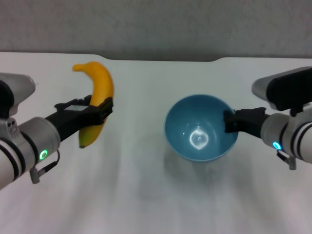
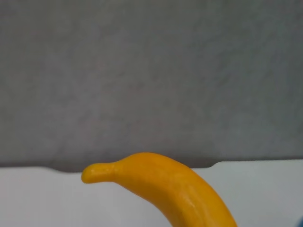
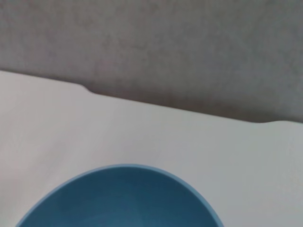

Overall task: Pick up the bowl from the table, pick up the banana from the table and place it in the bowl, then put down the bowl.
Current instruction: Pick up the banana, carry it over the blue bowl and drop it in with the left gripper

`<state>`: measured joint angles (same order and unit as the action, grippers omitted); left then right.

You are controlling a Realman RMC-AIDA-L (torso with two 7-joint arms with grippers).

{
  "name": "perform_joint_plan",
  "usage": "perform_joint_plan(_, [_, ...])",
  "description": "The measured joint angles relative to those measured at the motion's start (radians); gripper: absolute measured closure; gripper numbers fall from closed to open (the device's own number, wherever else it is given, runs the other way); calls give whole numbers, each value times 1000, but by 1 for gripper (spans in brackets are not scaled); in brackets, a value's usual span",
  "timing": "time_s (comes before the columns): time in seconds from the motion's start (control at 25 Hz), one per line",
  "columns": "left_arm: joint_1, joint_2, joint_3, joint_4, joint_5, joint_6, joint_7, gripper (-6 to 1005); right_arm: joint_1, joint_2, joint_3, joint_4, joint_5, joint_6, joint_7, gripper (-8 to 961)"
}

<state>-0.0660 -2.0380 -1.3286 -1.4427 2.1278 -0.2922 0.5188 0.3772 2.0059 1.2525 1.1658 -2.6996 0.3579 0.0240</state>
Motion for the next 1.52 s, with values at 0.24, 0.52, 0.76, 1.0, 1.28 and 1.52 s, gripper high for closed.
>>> perform_joint_plan(0.24, [32, -1, 28, -117, -67, -35, 79, 494, 53, 0, -58, -59, 60, -28, -2, 912])
perform_joint_plan(0.52, [24, -3, 50, -109, -198, -61, 215, 495, 115, 1, -131, -82, 102, -58, -4, 912])
perform_joint_plan(0.76, [-12, -4, 72, -60, -370, -64, 362, 495, 131, 0, -153, -72, 114, -65, -4, 912])
perform_joint_plan(1.0, [-21, -6, 91, -43, -447, -65, 435, 495, 162, 1, -182, -70, 135, -73, -4, 911])
perform_joint_plan(1.28, [-53, -5, 112, 5, -506, -64, 481, 496, 187, 2, -220, -50, 158, -75, -4, 911])
perform_joint_plan(1.52, [-55, -5, 108, 30, -567, -53, 543, 496, 181, 1, -225, -18, 158, -75, -4, 911])
